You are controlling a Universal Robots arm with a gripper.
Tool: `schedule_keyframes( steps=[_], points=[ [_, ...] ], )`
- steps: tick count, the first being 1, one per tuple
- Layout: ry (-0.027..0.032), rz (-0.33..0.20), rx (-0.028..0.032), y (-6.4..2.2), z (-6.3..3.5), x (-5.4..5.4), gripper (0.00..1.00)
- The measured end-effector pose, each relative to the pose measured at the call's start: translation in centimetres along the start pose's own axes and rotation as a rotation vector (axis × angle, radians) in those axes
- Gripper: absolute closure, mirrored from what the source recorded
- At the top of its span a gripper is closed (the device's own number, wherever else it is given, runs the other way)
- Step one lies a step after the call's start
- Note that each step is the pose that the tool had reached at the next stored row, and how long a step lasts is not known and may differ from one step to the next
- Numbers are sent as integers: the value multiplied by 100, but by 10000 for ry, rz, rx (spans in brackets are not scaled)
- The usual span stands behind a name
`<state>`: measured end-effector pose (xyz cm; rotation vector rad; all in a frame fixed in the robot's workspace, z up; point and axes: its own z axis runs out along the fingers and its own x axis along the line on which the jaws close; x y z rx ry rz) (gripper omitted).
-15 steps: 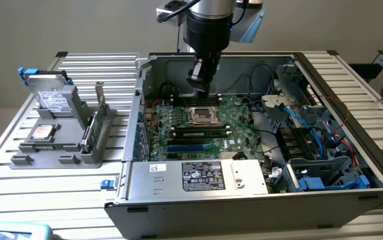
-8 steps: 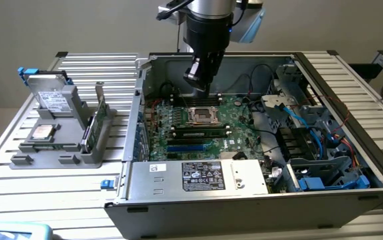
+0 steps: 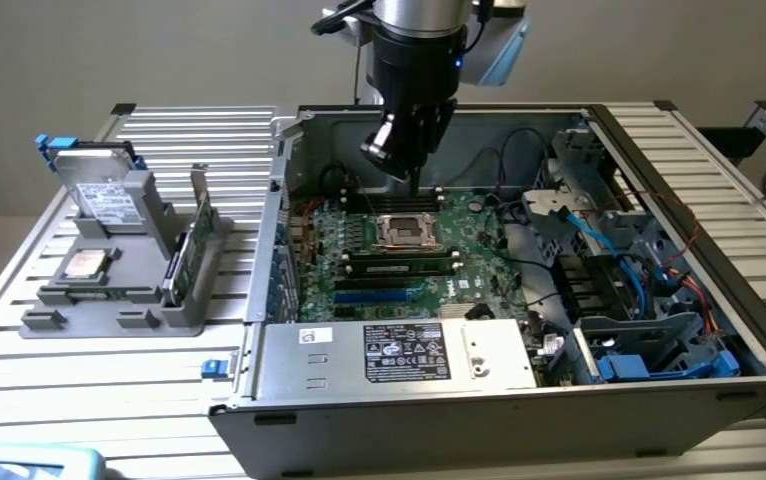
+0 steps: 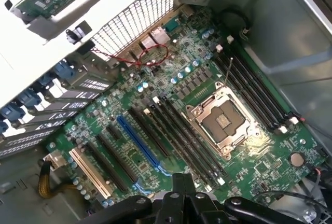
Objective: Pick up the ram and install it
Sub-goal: 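Press down the ram until it locks into place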
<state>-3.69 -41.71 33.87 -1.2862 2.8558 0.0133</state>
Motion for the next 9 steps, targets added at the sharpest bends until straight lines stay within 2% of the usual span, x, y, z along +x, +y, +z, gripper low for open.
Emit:
schedule_keyframes(
  steps=[9],
  points=[
    [-6,1441,18,0,0,0,89]
  ],
)
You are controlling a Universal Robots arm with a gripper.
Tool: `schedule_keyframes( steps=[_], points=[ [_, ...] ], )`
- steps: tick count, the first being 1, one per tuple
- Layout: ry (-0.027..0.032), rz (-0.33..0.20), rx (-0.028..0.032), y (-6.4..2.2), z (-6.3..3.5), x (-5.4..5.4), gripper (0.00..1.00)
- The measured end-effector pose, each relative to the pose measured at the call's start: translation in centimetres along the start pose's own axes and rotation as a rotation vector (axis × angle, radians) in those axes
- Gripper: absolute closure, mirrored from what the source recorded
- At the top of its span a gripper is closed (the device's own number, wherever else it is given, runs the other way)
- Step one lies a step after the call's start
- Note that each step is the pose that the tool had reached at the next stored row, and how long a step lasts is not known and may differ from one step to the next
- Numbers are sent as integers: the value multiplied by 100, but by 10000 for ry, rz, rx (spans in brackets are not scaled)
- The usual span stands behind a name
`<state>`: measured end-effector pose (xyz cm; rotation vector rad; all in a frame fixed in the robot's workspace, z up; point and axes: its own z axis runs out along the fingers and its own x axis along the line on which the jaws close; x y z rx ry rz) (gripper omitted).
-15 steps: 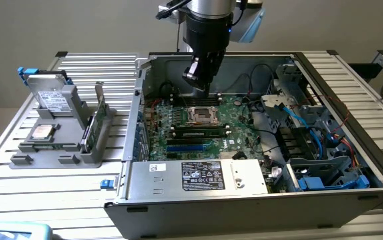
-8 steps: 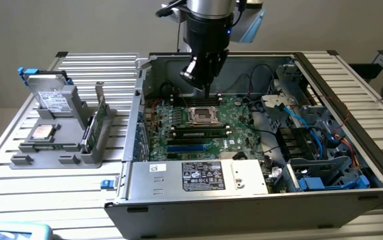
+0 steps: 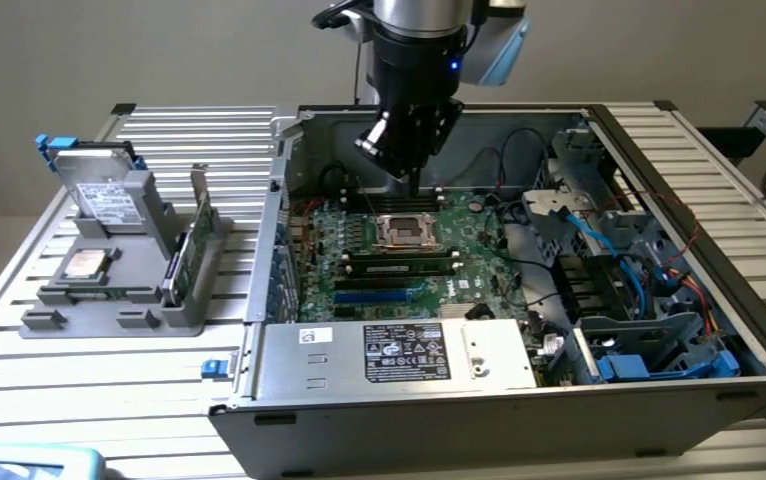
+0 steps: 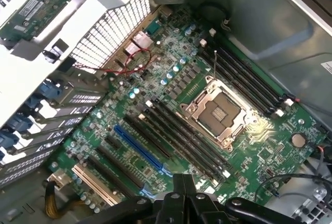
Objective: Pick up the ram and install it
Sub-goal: 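Press down the ram until it locks into place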
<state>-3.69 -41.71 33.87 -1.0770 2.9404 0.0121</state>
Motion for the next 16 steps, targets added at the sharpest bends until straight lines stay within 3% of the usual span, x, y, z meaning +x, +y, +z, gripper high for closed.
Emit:
schedule_keyframes(
  steps=[16],
  points=[
    [-11,2664,32,0,0,0,89]
  ],
)
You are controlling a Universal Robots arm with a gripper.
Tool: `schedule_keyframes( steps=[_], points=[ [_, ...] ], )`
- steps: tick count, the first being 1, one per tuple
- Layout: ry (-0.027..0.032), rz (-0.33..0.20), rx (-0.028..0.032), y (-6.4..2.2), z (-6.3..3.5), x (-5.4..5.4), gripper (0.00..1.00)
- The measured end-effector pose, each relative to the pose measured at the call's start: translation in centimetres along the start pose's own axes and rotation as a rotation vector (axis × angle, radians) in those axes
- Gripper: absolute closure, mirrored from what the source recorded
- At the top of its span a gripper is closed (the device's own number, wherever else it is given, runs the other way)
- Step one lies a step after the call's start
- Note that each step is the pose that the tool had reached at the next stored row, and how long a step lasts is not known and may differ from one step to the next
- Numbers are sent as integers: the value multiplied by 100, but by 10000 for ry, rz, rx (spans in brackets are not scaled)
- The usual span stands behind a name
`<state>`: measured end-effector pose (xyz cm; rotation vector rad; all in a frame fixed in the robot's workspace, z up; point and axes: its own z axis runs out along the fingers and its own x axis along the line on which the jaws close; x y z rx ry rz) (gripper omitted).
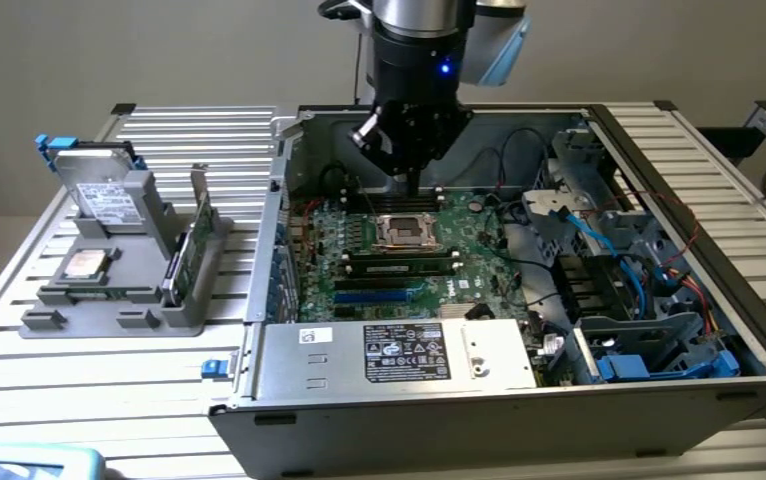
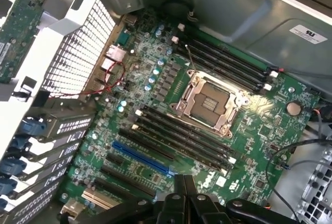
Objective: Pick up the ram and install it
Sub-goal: 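Press down the ram until it locks into place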
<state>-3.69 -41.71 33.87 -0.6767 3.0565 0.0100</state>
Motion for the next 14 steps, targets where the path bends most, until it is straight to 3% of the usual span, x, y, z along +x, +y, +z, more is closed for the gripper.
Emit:
schedule_keyframes(
  steps=[14],
  points=[
    [-18,2148,1,0,0,0,89]
  ],
)
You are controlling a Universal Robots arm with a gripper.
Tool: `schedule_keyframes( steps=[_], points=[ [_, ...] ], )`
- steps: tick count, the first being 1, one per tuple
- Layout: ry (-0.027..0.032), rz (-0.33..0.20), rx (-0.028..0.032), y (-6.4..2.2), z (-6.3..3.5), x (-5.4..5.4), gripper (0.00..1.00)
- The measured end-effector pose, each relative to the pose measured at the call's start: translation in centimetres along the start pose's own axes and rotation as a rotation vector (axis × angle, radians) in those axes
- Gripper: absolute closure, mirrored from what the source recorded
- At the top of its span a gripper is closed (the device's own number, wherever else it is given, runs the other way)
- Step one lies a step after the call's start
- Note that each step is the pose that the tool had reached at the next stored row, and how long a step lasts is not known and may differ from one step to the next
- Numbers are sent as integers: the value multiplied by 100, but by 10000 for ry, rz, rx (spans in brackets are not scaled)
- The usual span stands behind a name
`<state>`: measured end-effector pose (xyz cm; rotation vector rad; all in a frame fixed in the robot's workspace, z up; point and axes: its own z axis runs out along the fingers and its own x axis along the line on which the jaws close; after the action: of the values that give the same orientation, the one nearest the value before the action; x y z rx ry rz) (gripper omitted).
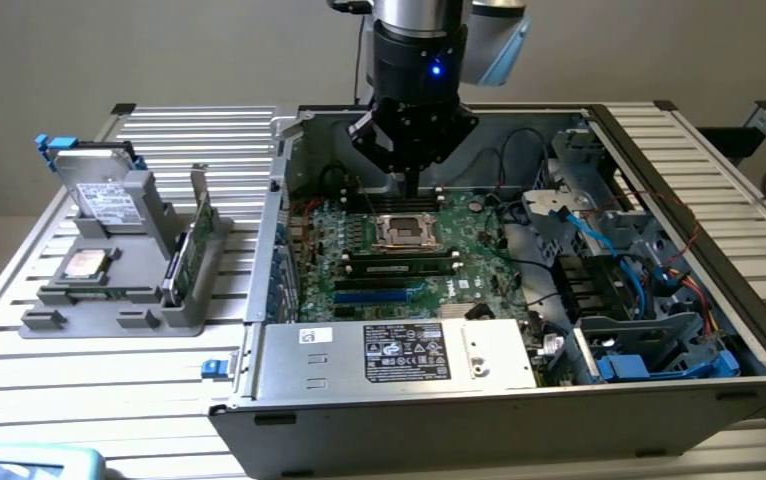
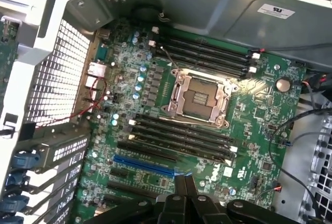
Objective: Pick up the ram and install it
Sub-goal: 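Press down the ram until it locks into place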
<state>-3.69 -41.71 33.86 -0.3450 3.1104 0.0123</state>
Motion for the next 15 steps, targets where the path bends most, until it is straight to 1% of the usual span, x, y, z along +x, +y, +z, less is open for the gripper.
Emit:
schedule_keyframes(
  steps=[7,15],
  points=[
    [-11,950,-12,-1,-11,1,89],
    [-27,1773,-48,1,-161,-1,89]
  ],
)
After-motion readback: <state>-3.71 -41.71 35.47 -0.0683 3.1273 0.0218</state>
